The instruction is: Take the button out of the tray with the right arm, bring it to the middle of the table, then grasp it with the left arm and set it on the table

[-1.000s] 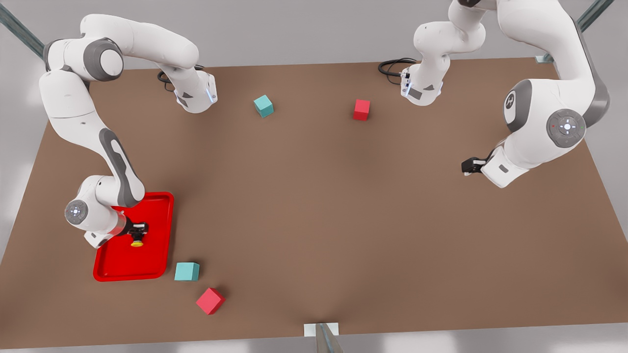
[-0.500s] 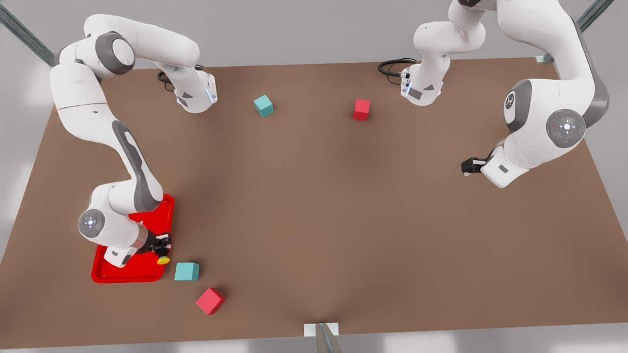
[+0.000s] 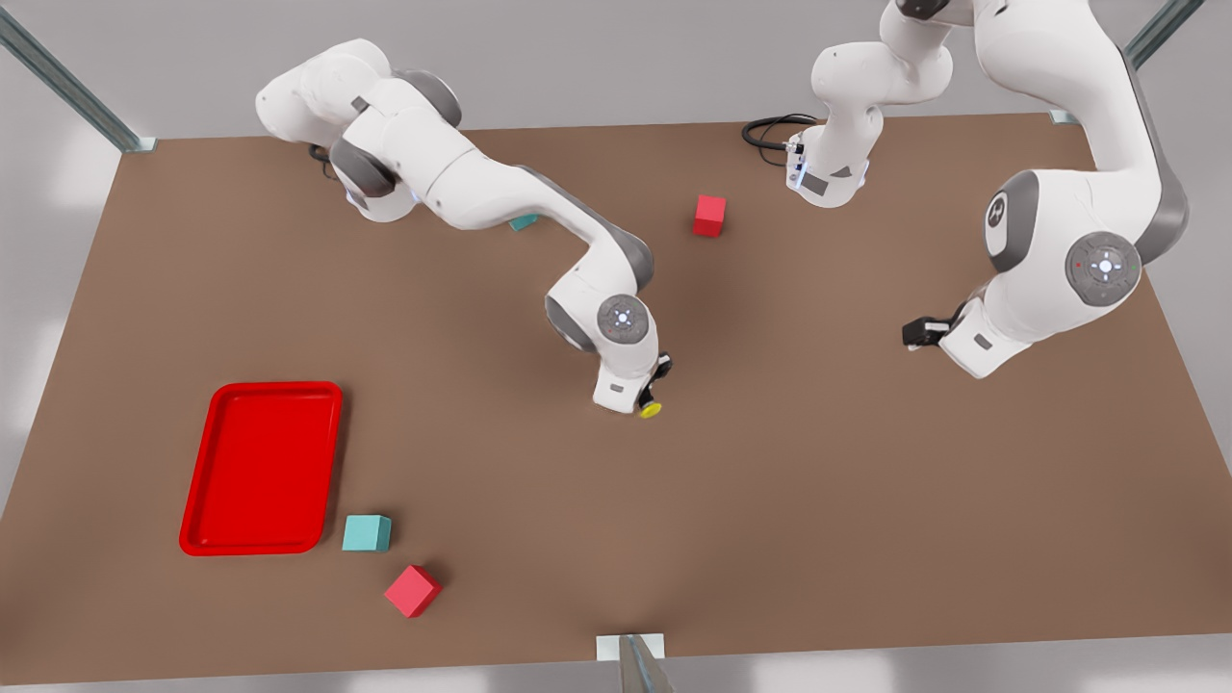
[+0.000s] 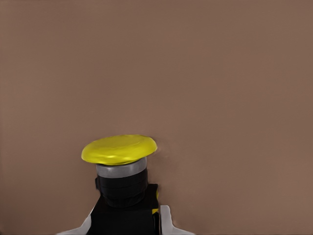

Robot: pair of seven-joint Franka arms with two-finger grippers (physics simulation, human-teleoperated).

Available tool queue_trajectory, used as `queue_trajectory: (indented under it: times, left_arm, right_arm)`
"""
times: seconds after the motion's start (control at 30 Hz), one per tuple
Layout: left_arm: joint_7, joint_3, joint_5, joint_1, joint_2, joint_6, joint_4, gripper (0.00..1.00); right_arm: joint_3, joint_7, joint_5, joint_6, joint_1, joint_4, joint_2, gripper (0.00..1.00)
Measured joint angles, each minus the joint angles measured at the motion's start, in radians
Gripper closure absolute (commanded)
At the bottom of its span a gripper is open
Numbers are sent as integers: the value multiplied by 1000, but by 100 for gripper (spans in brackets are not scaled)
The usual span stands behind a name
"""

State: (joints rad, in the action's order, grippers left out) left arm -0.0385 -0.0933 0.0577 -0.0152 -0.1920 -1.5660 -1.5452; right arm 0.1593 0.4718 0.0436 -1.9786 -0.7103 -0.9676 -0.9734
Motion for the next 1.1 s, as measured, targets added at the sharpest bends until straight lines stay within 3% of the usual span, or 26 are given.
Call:
queue_trajectory:
  times: [0.1, 0.3, 0.4, 0.43, 0.47, 0.6, 0.63, 0.67, 0.7, 1.1]
  left_arm:
    - [0, 0, 0, 0, -12, -4, 0, 0]
    - [0, 0, 0, 0, -16, -9, 0, 0]
    - [-1, 0, 0, 0, -16, -10, 0, 0]
    - [-1, 0, 0, 0, -16, -10, 0, 0]
    - [-1, 0, 0, 0, -16, -10, 0, 0]
    - [-1, 0, 0, -1, -16, -11, 0, 0]
    - [-1, 0, 0, -1, -16, -11, 0, 0]
    - [-1, 0, 0, 0, -16, -11, 0, 0]
    - [-1, 0, 0, 0, -16, -11, 0, 0]
    - [-27, -1, 0, -48, -33, -6, 20, 0]
  right_arm:
    - [-23, 161, -50, -5, -56, 100, -113, 61]
    - [-29, 449, -79, -28, -66, 117, -159, 60]
    - [-31, 569, -80, -36, -67, 116, -160, 54]
    - [-32, 604, -79, -38, -66, 116, -160, 45]
    - [-37, 638, -79, -39, -68, 115, -160, 44]
    - [-44, 751, -78, -45, -70, 113, -161, 52]
    - [-44, 774, -78, -46, -70, 112, -161, 48]
    - [-44, 797, -77, -47, -71, 111, -162, 21]
    - [-44, 818, -77, -48, -72, 110, -162, 0]
    - [-44, 1001, -76, -57, -75, 111, -164, 0]
